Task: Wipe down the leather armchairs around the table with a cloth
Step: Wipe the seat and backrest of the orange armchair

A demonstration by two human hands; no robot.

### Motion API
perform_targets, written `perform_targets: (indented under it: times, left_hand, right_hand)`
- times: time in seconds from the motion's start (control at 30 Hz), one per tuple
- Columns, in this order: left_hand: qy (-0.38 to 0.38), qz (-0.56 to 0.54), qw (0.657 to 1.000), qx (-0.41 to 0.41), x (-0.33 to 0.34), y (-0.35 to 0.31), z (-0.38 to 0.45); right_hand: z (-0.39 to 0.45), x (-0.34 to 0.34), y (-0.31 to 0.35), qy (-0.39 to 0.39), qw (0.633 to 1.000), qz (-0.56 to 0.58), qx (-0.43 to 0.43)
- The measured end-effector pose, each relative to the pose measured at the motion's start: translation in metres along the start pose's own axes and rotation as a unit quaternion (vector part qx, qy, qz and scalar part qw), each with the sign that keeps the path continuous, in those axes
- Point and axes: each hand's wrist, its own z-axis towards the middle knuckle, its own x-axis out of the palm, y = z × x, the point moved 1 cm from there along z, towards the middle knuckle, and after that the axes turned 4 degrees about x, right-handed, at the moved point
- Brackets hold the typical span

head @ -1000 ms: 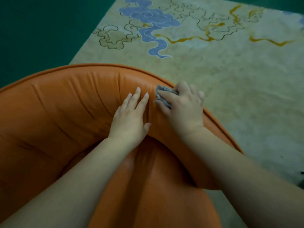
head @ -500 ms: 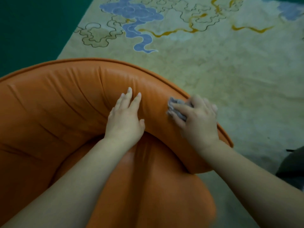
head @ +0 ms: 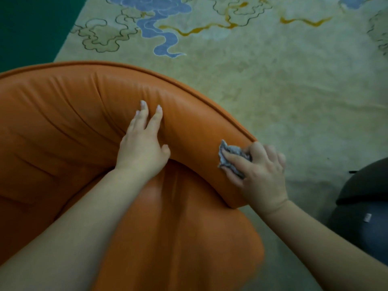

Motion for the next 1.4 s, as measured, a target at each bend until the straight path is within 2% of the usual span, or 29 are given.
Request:
perform_targets:
  times: [0.1, 0.3, 0.37, 0.6, 0.7, 0.83, 0.9, 1.03, 1.1, 1.3, 1.4]
  left_hand:
    - [0.005, 0.001, 1.0, -0.003, 0.002, 0.001, -0.001]
    - [0.008, 0.009, 1.0, -0.004, 0.0, 0.002, 0.001]
    - [0.01, 0.014, 1.0, -0.004, 0.0, 0.0, 0.0]
    - [0.011, 0.014, 1.0, -0.003, 0.0, 0.0, 0.001]
    - [0.009, 0.02, 1.0, -0.002, 0.0, 0.001, 0.0]
    - [0.009, 0.014, 1.0, -0.01, 0.001, -0.002, 0.0]
    - [0.012, 0.014, 1.0, -0.014, 0.002, -0.004, 0.0]
    - [0.024, 0.019, 0.999, -0.012, 0.0, -0.002, 0.0]
    - [0.034, 0.023, 0.999, -0.007, 0.0, -0.001, 0.001]
    - [0.035, 0.027, 0.999, -0.006, 0.0, -0.002, 0.001]
    - [0.036, 0.022, 0.999, -0.01, 0.002, -0.002, 0.001]
  right_hand:
    - [-0.014, -0.001, 0.001, -0.002, 1.0, 0.001, 0.005]
    - [0.036, -0.003, 0.007, -0.09, 0.992, 0.05, 0.067]
    - [0.03, 0.001, 0.001, -0.076, 0.993, 0.041, 0.078]
    - [-0.062, 0.013, -0.003, -0.027, 1.0, -0.015, -0.003]
    - [-0.049, 0.005, 0.007, -0.069, 0.998, 0.009, 0.002]
    - [0.001, 0.002, 0.006, -0.135, 0.989, 0.014, 0.059]
    - [0.0, 0.008, 0.001, -0.126, 0.989, 0.003, 0.075]
    - [-0.06, 0.02, 0.0, -0.071, 0.997, -0.016, 0.011]
    - [-0.077, 0.022, 0.001, -0.054, 0.998, -0.026, 0.009]
    - [0.001, 0.009, 0.022, -0.144, 0.989, 0.015, 0.034]
    - [0.019, 0.019, 0.021, -0.135, 0.99, -0.003, 0.039]
